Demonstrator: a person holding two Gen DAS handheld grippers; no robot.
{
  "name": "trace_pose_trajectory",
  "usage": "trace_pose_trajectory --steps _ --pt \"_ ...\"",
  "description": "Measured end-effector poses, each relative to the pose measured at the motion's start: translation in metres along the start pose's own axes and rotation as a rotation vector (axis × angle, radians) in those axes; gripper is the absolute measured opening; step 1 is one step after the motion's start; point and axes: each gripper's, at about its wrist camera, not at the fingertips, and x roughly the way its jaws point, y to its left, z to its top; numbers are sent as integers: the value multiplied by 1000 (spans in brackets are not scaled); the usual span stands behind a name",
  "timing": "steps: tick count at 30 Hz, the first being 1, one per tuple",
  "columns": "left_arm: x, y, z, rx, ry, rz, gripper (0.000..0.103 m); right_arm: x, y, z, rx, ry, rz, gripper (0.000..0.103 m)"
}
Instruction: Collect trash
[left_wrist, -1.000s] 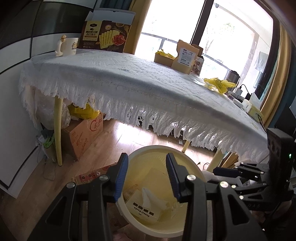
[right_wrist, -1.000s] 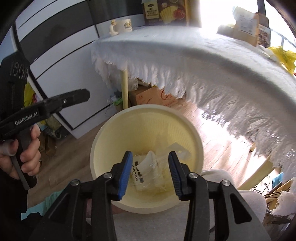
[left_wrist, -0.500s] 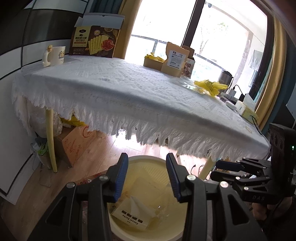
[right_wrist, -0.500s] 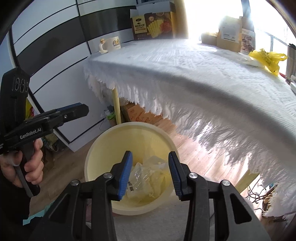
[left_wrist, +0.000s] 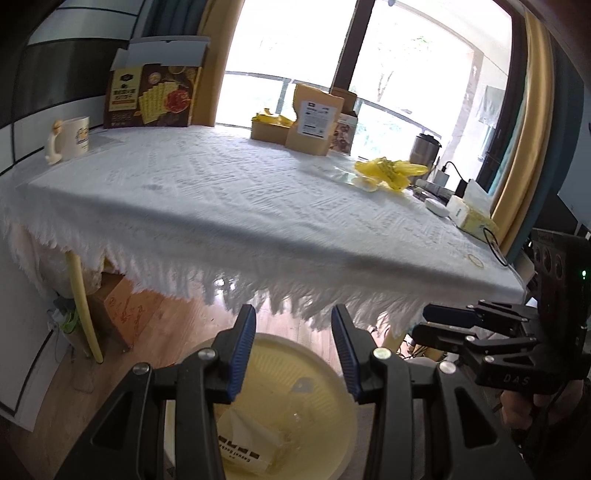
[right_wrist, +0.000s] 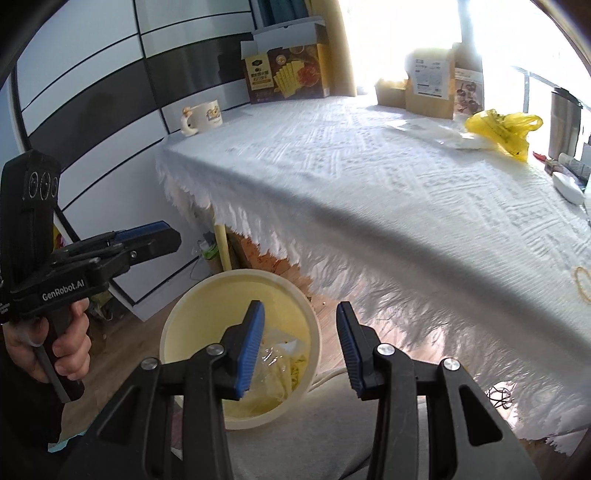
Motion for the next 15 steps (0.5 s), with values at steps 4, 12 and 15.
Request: trace_pose_trajectory --steps 4,12,15 --pt "8 -11 8 7 8 -8 42 -6 -12 6 9 -13 -6 38" --pt "24 -36 28 51 15 -22 42 -24 -45 22 32 -46 -31 46" --pt "31 -46 36 66 15 -30 42 -29 -57 27 34 -54 -40 46"
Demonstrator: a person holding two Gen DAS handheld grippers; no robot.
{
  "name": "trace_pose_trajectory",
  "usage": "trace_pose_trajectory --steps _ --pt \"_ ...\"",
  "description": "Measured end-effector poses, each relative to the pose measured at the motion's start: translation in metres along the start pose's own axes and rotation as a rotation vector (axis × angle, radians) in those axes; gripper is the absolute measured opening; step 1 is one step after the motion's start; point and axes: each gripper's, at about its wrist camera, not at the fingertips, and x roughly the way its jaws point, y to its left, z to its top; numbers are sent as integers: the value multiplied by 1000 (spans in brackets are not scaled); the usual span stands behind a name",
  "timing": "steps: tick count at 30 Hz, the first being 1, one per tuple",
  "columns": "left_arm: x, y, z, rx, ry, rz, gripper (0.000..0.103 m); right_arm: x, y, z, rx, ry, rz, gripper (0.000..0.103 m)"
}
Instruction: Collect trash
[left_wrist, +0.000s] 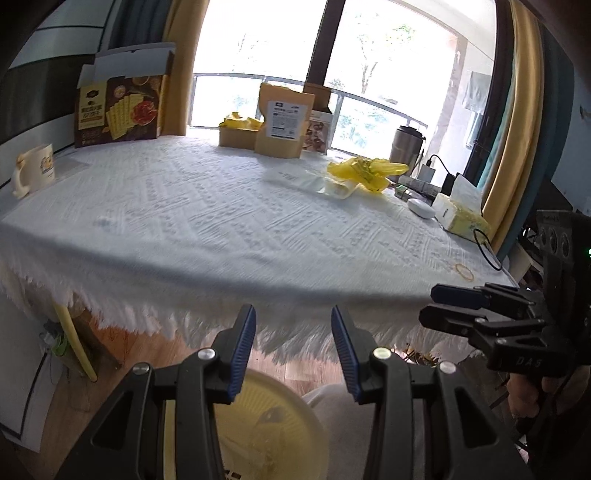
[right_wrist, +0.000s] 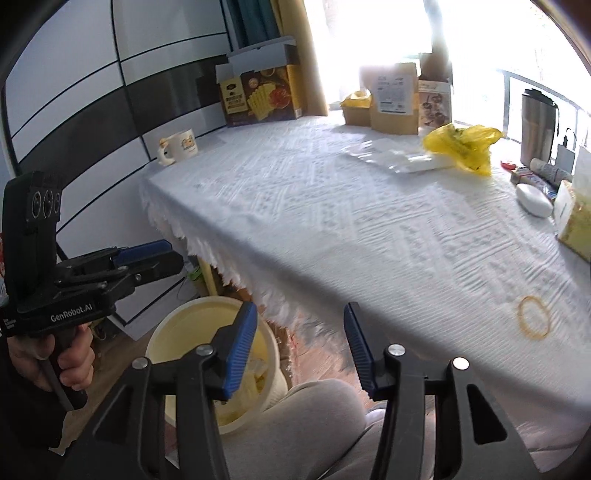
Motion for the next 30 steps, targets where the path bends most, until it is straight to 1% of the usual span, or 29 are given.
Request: trace_pose_trajectory --steps 9,10,11,13,22,30 --pt "21 -26 25 56 4 -37 43 -8 -35 20 15 -13 -34 46" --pt "24 -30 27 63 4 -35 48 -9 -38 22 16 -15 -37 46" --pt "26 -33 30 71 3 -33 58 -9 -42 24 18 -17 -41 46" --pt "28 -35 35 76 -5 -40 64 -10 -50 29 22 -22 -47 46" --pt "53 -39 59 92 7 -57 64 -5 -81 56 39 -36 -78 46" --pt "82 -36 78 106 3 -55 64 12 -115 81 39 -33 -118 47"
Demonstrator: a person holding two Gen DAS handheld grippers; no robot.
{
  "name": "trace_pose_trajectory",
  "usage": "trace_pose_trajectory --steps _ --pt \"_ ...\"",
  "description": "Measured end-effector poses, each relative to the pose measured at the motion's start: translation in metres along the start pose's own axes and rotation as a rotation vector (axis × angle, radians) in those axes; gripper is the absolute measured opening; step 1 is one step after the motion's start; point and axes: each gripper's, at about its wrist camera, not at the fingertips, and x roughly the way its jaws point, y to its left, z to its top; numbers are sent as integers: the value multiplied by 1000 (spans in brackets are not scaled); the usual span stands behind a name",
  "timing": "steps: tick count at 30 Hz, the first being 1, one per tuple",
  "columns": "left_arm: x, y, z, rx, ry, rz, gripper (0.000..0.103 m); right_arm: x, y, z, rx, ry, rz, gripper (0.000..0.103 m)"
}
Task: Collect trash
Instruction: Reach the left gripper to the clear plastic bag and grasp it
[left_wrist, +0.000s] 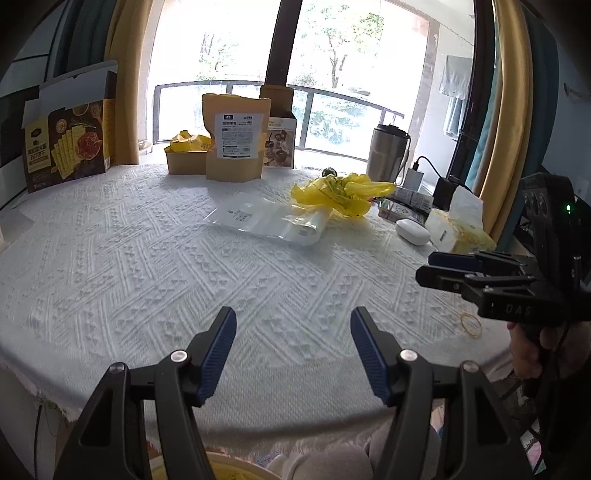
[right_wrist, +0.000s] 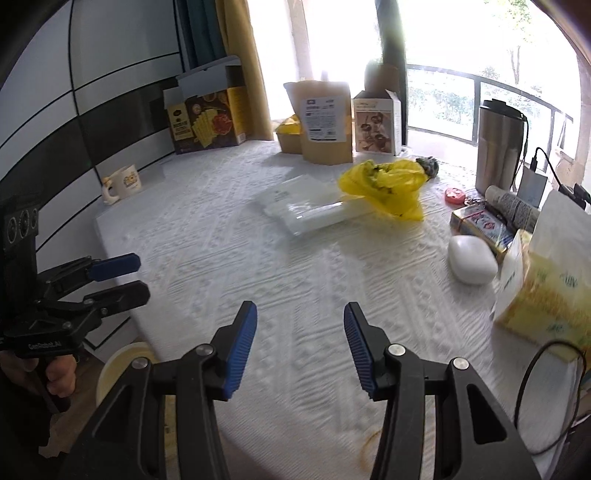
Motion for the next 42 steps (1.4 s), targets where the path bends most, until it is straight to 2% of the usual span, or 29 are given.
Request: trace_pose_trajectory --steps 9,12,17,23,26,28,33,34,35,36,37,39,42 --pt "36 6 28 21 13 0 64 24 -34 39 15 -31 -57 47" --pt "50 10 38 10 27 -2 64 36 -46 56 38 -43 -79 55" --pt "71 22 51 -36 45 -10 64 55 -70 77 112 -41 -65 57" --pt "94 29 63 -41 64 -6 64 84 -90 95 153 -20 -122 57" --pt "109 30 71 -29 96 -11 64 94 -100 103 179 -21 -122 65" --pt "118 31 75 -28 111 4 64 98 -104 109 185 -31 -122 66" --pt "129 22 86 -13 104 -24 64 102 -105 114 190 -57 -116 66" --pt "132 19 88 -7 102 -32 64 103 -104 114 181 -63 -116 63" --pt "137 15 89 -1 107 -42 64 104 -102 113 170 -55 -117 45" --pt "142 11 89 6 119 -43 64 107 -100 113 160 -36 -125 19" --pt "147 6 90 18 131 -49 64 109 -99 111 153 -25 -134 7" --pt "156 -3 88 45 149 -61 64 108 -97 107 147 -20 -136 2" --pt "168 -11 88 68 199 -63 64 94 -95 102 142 -47 -145 1"
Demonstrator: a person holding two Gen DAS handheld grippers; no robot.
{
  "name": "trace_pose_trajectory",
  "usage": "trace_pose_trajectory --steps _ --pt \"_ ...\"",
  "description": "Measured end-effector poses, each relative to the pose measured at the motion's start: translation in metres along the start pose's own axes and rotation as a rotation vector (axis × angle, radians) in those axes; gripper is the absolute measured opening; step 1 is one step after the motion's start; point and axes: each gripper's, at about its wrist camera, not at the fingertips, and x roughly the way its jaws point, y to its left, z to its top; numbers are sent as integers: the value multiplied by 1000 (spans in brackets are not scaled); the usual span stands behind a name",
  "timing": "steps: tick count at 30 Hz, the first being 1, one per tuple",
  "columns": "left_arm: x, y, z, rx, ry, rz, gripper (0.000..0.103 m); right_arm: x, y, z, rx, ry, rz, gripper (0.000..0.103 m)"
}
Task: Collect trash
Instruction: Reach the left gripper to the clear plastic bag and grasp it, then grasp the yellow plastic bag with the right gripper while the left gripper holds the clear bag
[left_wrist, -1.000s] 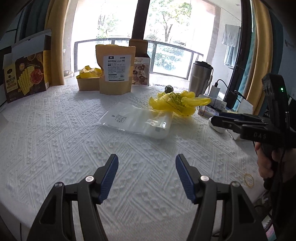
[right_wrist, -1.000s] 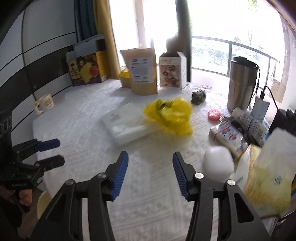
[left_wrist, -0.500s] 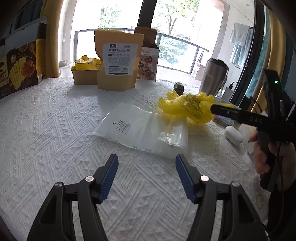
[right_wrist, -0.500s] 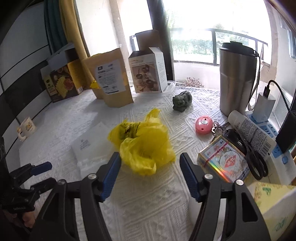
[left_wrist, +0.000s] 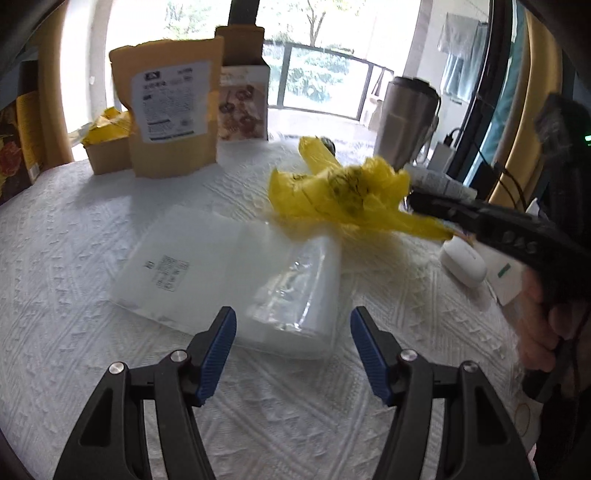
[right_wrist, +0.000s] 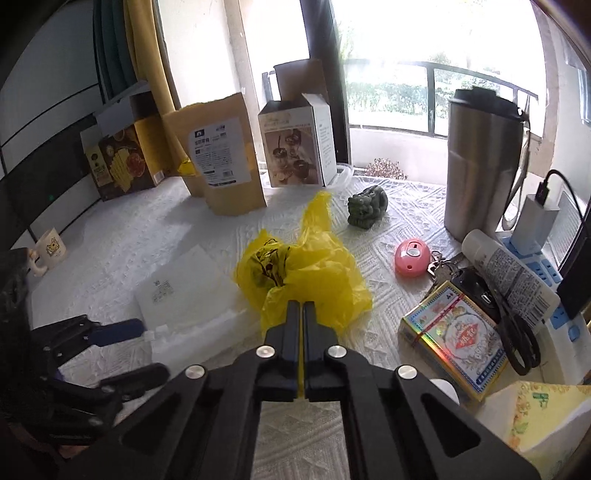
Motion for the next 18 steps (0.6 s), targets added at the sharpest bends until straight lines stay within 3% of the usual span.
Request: trace_pose_trajectory --steps 7,9,10,11,13,14,15,16,18 --pt "15 -5 3 26 58 14 64 -47 -3 -4 -20 -85 -28 0" --pt "16 -3 5 22 54 22 50 -51 -4 -3 -25 -78 -23 0" --pt "16 -1 5 19 52 27 29 -51 -5 -2 -22 -69 -14 0" --pt "15 1 5 12 44 14 16 -52 -7 -1 -13 -70 -11 0" --pt "12 5 3 -1 30 35 7 -47 -10 3 -6 -56 -14 3" --pt "8 6 3 -4 12 41 4 -43 -10 6 -2 -42 -9 6" --pt "2 7 2 1 -8 57 3 -38 -11 8 5 -34 -3 20" --pt "-3 8 0 7 -24 78 2 -32 -12 11 13 -30 4 43" --pt "-12 13 -4 5 -44 100 1 -20 -11 18 13 -24 23 57"
